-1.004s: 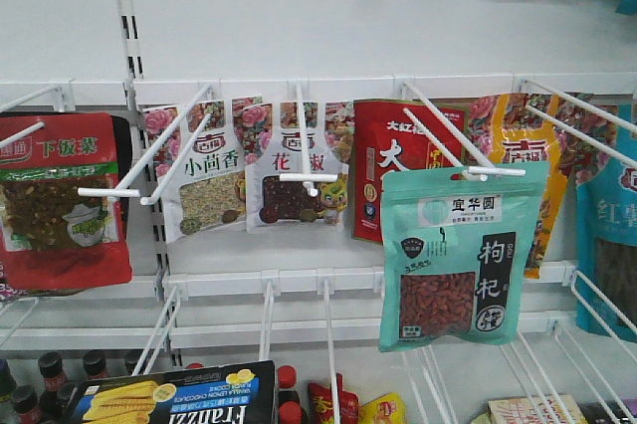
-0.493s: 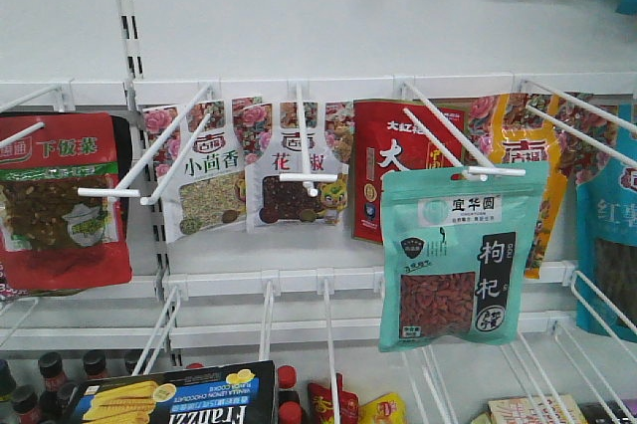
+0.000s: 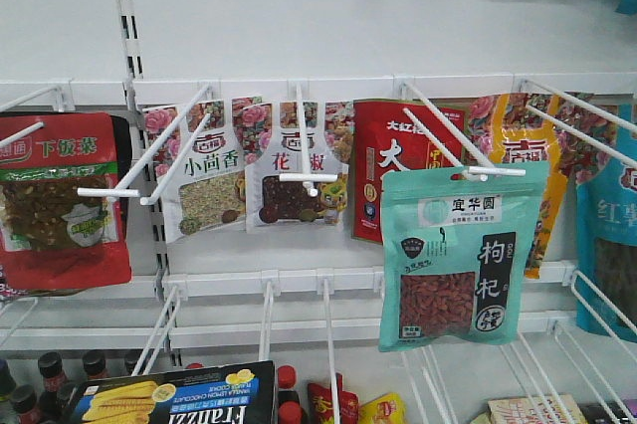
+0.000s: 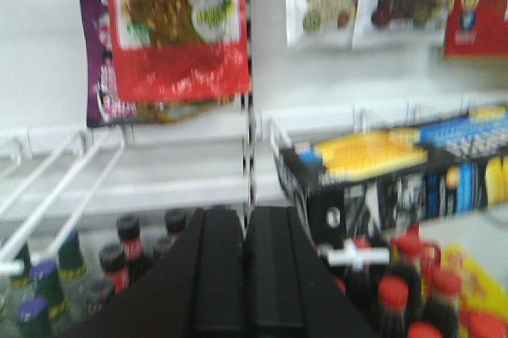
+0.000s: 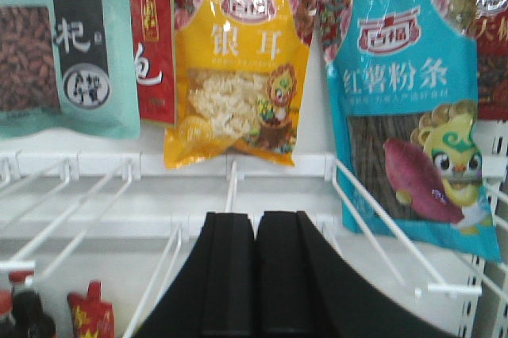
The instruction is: Pick snacks and fruit into basket
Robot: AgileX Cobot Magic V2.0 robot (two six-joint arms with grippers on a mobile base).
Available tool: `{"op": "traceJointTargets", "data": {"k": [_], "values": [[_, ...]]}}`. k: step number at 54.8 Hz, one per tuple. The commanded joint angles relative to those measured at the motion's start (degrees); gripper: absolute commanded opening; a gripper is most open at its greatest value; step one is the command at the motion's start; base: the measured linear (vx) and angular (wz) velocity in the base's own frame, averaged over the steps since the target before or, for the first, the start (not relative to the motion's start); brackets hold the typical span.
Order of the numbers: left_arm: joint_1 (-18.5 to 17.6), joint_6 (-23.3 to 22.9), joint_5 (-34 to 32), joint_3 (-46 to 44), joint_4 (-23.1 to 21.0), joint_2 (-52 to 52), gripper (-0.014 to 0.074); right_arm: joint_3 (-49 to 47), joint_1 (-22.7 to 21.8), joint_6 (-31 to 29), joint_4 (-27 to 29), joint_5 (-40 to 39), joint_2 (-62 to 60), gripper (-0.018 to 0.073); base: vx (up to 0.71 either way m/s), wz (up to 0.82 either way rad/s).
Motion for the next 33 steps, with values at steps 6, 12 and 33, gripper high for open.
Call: {"op": "traceJointTargets", "data": {"k": [6, 12, 33], "values": [[0.1, -2.3, -18.0, -2.0, -0.5, -0.4, -0.0009, -2.3, 0.1, -0.2, -0.6, -10.0, -0.6, -0.0007, 0.0, 0.0], [0.1, -2.3, -17.4, -6.4, -0.5, -0.4, -0.0008, -9.1, 0.1, -0.4, -0.6, -7.9, 0.7, -0.0007, 0.0, 0.0], [0.0, -1.9, 10.8, -35.2, 0.0, 14.9, 0.0023, -33.8, 0.1, -0.5, -3.3, 4.0, 17.2, 0.0012, 0.0, 0.0]]}}
